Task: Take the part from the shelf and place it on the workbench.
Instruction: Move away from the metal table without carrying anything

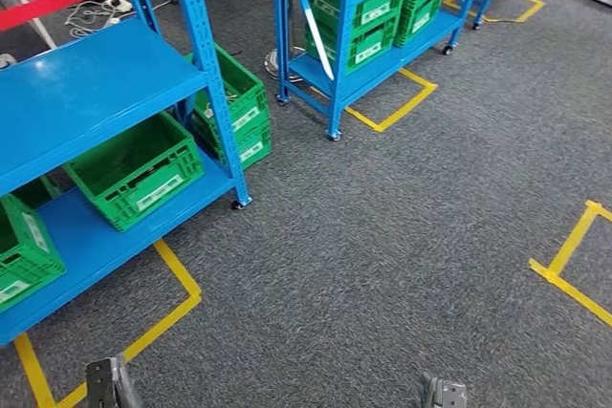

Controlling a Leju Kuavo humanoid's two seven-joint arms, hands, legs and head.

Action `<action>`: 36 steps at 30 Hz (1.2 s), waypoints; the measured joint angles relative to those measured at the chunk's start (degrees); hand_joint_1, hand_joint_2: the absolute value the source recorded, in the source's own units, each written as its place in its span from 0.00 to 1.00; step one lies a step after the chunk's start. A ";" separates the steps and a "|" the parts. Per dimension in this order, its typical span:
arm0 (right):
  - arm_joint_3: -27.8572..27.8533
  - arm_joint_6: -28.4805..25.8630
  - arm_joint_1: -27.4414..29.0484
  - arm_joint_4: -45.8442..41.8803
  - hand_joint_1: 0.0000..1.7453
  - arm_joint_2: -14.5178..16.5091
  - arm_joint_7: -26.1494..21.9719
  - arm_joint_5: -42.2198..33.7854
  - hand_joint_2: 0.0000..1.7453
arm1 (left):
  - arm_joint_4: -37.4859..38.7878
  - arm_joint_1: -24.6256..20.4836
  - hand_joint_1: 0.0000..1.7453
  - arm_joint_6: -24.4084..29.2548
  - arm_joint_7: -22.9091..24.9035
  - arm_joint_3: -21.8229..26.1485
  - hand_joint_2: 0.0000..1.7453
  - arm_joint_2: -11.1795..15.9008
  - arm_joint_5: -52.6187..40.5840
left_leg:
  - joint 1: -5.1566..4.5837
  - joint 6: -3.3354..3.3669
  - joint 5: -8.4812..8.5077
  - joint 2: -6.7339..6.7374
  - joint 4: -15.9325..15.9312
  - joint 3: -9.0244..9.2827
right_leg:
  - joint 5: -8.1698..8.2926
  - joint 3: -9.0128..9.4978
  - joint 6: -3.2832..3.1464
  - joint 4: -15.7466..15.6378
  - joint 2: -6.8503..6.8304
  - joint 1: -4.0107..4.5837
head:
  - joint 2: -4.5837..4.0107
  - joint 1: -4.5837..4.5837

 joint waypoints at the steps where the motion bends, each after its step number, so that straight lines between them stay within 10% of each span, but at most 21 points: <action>1: 0.08 -0.01 0.03 0.09 0.00 -0.03 0.00 -0.10 0.00 | 0.00 0.08 0.00 0.01 0.00 -0.04 0.00 0.01 0.05 | -0.03 -0.02 0.04 -0.84 0.01 0.01 | 0.67 -0.24 -0.11 0.13 0.13 -0.01 | 0.00 0.02; 5: 0.31 -0.05 -0.06 0.29 0.00 -0.12 0.00 -0.47 0.00 | 0.00 0.12 0.00 0.03 0.00 -0.47 0.00 0.02 0.42 | 0.03 -0.68 0.41 -4.23 0.08 -0.10 | 7.38 5.89 -0.69 -13.29 3.99 -0.39 | 0.00 0.06; 9: 0.57 -0.15 -0.10 0.43 0.00 -0.19 0.00 -0.91 0.00 | -0.01 0.45 0.00 0.36 0.00 -0.95 0.00 0.05 0.62 | 0.42 -2.18 1.17 -6.12 -0.12 -0.97 | 8.00 7.08 -1.57 -15.72 4.10 -0.29 | 0.00 0.07; 13: 1.01 -0.22 0.08 0.52 0.00 -0.33 -0.04 -1.63 0.00 | -0.04 0.47 0.00 0.93 0.00 -1.49 0.00 0.09 1.00 | -0.06 -2.97 -4.02 -0.16 8.08 -4.99 | 8.65 7.04 -2.78 -16.35 0.83 -0.28 | 0.00 -0.66; 16: 1.27 -0.27 0.30 0.65 0.00 -0.44 -0.04 -2.08 0.00 | -0.07 0.48 0.00 1.28 0.00 -2.20 0.00 0.03 1.10 | -0.07 -3.18 -6.77 1.10 16.00 -8.28 | 8.64 6.84 -2.88 -16.34 -2.03 -0.09 | 0.00 -0.74; 22: 1.84 -0.66 0.00 0.84 0.00 -0.53 -0.03 -2.70 0.00 | -0.40 0.22 0.00 1.98 0.00 -3.20 0.00 0.09 1.49 | -0.84 -1.93 -0.38 7.16 0.20 0.87 | 8.08 7.15 -2.00 -15.94 -6.25 0.65 | 0.01 -0.73; 24: 1.91 -0.71 -0.10 0.89 0.00 -0.57 -0.02 -2.81 0.00 | -0.46 0.30 0.00 2.17 0.00 -3.60 0.00 0.10 1.63 | -0.80 -1.31 -0.28 5.85 -0.22 0.67 | 7.92 7.32 -1.51 -16.01 -7.63 0.78 | 0.01 -0.53; 29: 1.96 -0.73 -0.04 1.14 0.00 -0.71 -0.05 -3.01 0.00 | -0.63 0.41 0.00 2.40 0.00 -4.05 0.00 0.04 1.78 | -0.23 0.03 0.45 1.90 -0.50 0.23 | 1.27 2.36 -0.08 -4.37 -0.65 0.07 | 0.01 0.17; 31: 1.96 -0.75 0.11 1.32 0.00 -0.79 -0.01 -3.05 0.00 | -0.63 0.50 0.00 2.40 0.00 -4.17 0.00 0.05 1.77 | -0.23 0.04 0.64 0.13 -0.48 0.03 | 0.27 -0.01 0.05 0.18 0.07 -0.02 | 0.00 0.34; 33: 1.96 -0.77 0.07 1.43 0.00 -0.83 0.00 -3.09 0.00 | -0.63 0.63 0.00 2.43 0.00 -4.19 0.00 0.09 1.77 | -0.19 -0.20 0.83 -1.63 -0.45 0.01 | 3.32 1.59 -0.09 -3.60 0.51 -0.13 | 0.00 0.40; 36: 1.97 -0.80 -0.07 1.53 0.00 -0.90 0.00 -3.23 0.00 | -0.70 0.57 0.00 2.73 0.00 -4.31 0.00 0.05 1.78 | -0.16 -0.95 1.17 -3.86 -0.26 -0.31 | 7.56 6.38 -0.42 -14.02 4.72 -0.67 | 0.00 0.48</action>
